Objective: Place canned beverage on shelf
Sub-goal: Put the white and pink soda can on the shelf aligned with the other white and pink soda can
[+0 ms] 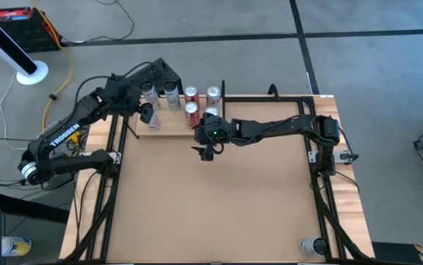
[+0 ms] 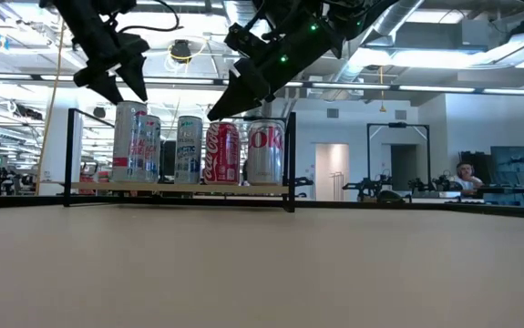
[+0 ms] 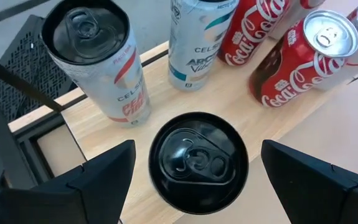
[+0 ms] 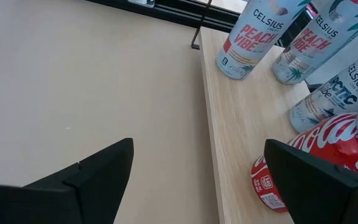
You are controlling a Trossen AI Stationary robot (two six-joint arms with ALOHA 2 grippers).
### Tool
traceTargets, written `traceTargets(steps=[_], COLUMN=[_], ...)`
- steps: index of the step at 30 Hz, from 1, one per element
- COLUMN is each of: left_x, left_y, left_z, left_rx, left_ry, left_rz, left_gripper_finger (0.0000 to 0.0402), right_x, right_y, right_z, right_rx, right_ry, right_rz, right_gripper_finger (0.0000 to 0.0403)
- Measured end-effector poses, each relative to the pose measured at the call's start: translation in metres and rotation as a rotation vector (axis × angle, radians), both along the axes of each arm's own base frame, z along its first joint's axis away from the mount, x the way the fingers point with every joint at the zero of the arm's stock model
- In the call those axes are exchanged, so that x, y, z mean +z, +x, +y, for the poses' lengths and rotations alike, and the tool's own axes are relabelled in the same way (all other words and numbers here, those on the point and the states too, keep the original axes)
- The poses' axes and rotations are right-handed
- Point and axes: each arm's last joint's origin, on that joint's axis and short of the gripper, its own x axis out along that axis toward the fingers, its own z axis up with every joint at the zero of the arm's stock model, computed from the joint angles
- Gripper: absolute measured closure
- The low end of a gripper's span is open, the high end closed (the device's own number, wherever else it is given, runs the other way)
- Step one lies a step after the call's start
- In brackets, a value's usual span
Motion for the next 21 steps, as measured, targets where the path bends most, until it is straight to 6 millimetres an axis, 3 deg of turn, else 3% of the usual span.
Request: traceTargets(steps=[21], left_x=[-0.0038], left_y=[0.0082], left_z=[-0.0019], left_rx=[-0.010], left_ry=[0.025], left_rz=[0.068], left_gripper_finger=[0.0070], right_x=[-0.0004], right_y=[-0.0002], right_z=[0.0002], right_rx=[0.001], right_ry=[0.000], right_rz=[0.005], right_gripper_finger=[0.0019])
